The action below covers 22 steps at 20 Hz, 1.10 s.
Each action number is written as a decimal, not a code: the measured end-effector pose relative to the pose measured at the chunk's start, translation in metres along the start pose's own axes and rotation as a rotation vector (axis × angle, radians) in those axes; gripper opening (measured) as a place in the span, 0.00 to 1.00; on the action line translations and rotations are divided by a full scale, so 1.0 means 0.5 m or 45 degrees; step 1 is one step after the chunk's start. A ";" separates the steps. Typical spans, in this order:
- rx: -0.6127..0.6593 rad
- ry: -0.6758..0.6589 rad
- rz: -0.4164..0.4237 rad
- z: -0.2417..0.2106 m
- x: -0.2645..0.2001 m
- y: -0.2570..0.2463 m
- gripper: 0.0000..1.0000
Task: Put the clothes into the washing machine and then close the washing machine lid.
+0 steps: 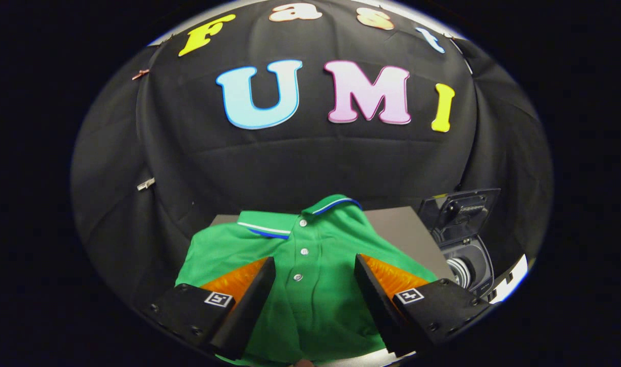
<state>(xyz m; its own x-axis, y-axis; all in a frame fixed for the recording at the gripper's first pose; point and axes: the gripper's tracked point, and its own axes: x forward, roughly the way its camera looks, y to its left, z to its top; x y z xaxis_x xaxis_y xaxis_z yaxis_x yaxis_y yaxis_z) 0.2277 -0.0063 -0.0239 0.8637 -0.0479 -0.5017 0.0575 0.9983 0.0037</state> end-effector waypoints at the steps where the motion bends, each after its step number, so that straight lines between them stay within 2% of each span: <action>1: -0.021 0.045 -0.005 -0.013 0.007 -0.002 0.99; 6: -0.054 0.211 0.005 -0.053 0.029 -0.001 1.00; 9: -0.102 0.245 0.005 -0.055 0.031 -0.003 1.00; 11: -0.070 0.277 -0.016 -0.055 0.030 -0.008 1.00; 15: -0.073 0.302 -0.048 -0.053 0.030 -0.020 0.78; 16: -0.073 0.301 -0.055 -0.052 0.035 -0.028 0.65; 17: -0.081 0.296 -0.059 -0.051 0.036 -0.033 0.61; 19: -0.094 0.296 -0.060 -0.050 0.040 -0.033 0.38; 22: -0.112 0.323 -0.061 -0.055 0.034 -0.032 0.38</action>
<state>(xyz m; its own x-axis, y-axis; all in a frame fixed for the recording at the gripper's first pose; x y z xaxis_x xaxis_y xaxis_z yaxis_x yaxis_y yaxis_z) 0.2279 -0.0221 -0.0562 0.7076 -0.0969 -0.6999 0.0419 0.9946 -0.0953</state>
